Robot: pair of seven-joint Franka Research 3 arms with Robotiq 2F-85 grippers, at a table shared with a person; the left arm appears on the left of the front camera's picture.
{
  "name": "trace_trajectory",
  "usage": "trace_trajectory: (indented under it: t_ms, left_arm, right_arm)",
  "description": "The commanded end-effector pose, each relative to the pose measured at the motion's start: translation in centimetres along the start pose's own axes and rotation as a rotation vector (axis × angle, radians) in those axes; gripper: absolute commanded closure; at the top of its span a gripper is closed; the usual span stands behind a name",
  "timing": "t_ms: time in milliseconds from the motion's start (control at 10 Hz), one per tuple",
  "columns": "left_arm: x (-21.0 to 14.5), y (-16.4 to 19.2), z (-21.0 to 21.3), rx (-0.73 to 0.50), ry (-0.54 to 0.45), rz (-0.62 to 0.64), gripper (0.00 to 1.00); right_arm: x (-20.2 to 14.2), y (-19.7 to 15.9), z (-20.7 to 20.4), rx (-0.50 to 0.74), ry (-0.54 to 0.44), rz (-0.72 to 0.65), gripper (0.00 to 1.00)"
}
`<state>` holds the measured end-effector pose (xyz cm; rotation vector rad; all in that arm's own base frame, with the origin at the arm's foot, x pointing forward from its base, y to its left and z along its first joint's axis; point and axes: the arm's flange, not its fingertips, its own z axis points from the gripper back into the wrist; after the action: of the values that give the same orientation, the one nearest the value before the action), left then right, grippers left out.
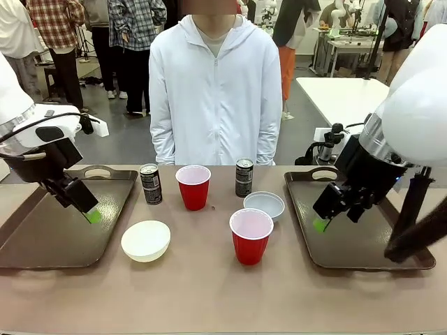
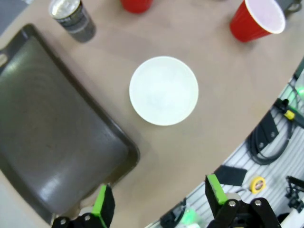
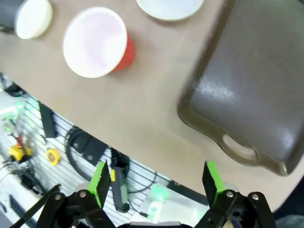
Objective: Prepare tableware on both trays.
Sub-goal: Pick up a Picnic Bowl from the table and place it on a Handle tray.
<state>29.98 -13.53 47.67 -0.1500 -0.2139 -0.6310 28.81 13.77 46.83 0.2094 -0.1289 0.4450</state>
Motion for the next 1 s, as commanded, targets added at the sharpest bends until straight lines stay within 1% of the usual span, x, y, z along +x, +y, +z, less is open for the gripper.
trace_trajectory:
  t_ms: [0, 100, 200, 300, 400, 500, 600, 700, 800, 900]
  left_arm:
    - [0.7, 2.8, 0.2, -0.177, -0.097, 0.09, 0.0]
    - [0.3, 5.0, 0.6, -0.338, -0.174, 0.121, 0.0]
    - [-0.9, 7.2, 0.7, -0.477, -0.262, 0.167, 0.0]
    - [-2.1, 9.0, 0.8, -0.584, -0.301, 0.195, 0.0]
    - [-3.7, 10.9, 0.5, -0.67, -0.305, 0.226, 0.0]
    - [-5.1, 12.7, -0.1, -0.712, -0.291, 0.28, 0.0]
    - [-6.6, 14.6, -0.3, -0.741, -0.308, 0.326, 0.0]
    - [-8.1, 15.6, -0.3, -0.757, -0.327, 0.356, 0.0]
    - [-9.8, 16.8, 0.2, -0.753, -0.347, 0.385, 0.0]
    - [-10.9, 17.5, 0.8, -0.732, -0.347, 0.403, 0.0]
  right_arm:
    - [2.1, -4.5, -1.9, 0.359, -0.068, -0.043, 0.0]
    - [1.2, -7.8, -1.7, 0.5, -0.131, -0.118, 0.0]
    - [-0.4, -10.4, -1.4, 0.605, -0.202, -0.17, 0.0]
    - [-2.2, -12.6, -1.4, 0.665, -0.253, -0.208, 0.0]
    - [-4.4, -14.9, -1.9, 0.701, -0.274, -0.263, 0.0]
    - [-6.2, -16.2, -2.3, 0.723, -0.271, -0.316, 0.0]
    - [-7.9, -17.2, -2.3, 0.744, -0.291, -0.347, 0.0]
    - [-9.6, -17.9, -2.1, 0.763, -0.29, -0.37, 0.0]
    - [-11.3, -18.7, -1.7, 0.768, -0.288, -0.4, 0.0]
    - [-12.5, -19.2, -1.3, 0.781, -0.291, -0.411, 0.0]
